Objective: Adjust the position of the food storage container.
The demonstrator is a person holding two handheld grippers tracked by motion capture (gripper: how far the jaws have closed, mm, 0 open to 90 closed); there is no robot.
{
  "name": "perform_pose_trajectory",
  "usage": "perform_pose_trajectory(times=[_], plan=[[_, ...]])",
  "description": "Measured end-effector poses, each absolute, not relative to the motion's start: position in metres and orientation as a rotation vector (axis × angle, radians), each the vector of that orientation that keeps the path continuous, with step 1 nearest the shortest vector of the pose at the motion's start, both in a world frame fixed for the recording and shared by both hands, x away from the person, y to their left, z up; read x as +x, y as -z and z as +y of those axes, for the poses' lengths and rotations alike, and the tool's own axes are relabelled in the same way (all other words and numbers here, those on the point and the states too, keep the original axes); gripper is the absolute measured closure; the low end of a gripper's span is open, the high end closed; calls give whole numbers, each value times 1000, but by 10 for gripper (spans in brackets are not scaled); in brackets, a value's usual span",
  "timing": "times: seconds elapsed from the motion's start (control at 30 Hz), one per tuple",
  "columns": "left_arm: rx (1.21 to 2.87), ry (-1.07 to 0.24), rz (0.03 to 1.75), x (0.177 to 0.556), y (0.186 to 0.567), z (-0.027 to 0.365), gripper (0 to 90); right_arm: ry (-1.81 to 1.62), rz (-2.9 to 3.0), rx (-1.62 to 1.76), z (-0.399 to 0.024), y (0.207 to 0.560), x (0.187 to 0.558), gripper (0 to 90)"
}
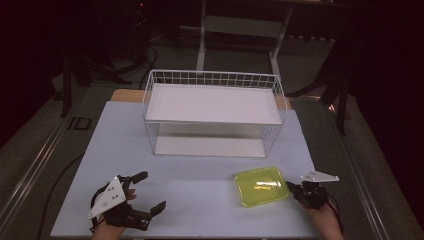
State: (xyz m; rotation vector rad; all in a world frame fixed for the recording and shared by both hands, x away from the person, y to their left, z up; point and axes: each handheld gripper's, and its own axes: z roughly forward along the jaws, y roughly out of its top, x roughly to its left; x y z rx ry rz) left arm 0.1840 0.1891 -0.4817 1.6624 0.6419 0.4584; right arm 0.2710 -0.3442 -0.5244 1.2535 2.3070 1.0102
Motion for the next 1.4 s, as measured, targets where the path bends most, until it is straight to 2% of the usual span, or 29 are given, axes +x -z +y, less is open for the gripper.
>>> perform_pose_trajectory(times=[1.0, 1.4], plan=[[1683, -456, 641, 184, 484, 186, 1, -1031, 2513, 1143, -255, 529, 285, 899], [1682, -452, 644, 183, 484, 187, 1, -1007, 2512, 1106, -245, 527, 286, 899]])
